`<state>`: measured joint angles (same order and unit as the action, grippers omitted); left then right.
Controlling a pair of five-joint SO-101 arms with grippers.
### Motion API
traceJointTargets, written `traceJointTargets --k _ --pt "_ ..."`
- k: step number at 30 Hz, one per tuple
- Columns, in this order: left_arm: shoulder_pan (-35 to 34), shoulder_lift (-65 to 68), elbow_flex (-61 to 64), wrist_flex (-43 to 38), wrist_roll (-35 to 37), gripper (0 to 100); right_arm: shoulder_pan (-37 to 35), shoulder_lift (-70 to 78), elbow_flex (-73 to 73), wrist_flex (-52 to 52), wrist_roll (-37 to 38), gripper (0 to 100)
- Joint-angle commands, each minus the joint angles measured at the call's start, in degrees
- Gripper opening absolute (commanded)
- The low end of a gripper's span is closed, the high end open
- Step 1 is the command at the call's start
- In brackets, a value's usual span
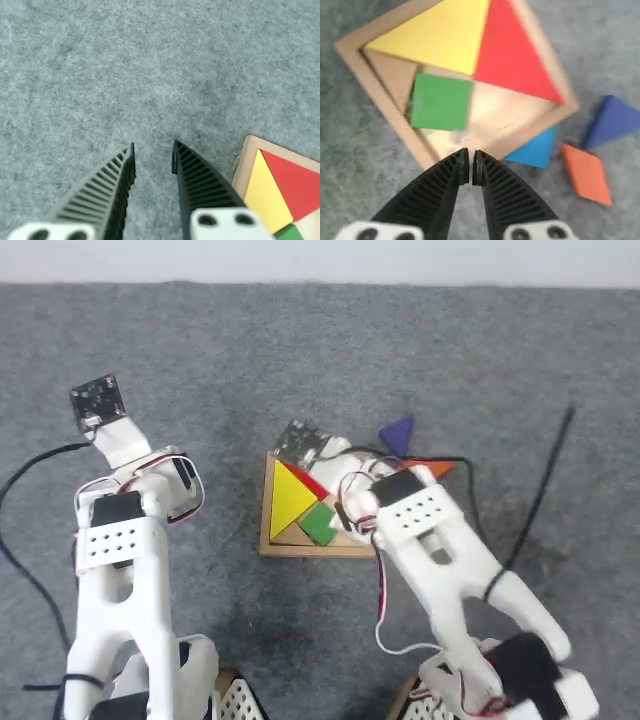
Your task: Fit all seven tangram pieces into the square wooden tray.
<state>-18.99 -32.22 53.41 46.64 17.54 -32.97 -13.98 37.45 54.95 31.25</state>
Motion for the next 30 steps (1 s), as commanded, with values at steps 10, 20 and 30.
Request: traceJointTargets --k 10,20,30 --pt "0.26 -2.29 -0.48 -1.49 0.44 13 -3.91 2.07 -2.46 -0.40 2.02 3.0" --pt "0.26 -2.46 -0.48 -1.49 0.44 13 16.04 -15.16 1.49 -5.32 -5.27 3.0" --pt "0.26 -2.37 -0.48 -1.49 0.44 13 30.81 -7.43 -2.64 -10.07 -22.15 4.6"
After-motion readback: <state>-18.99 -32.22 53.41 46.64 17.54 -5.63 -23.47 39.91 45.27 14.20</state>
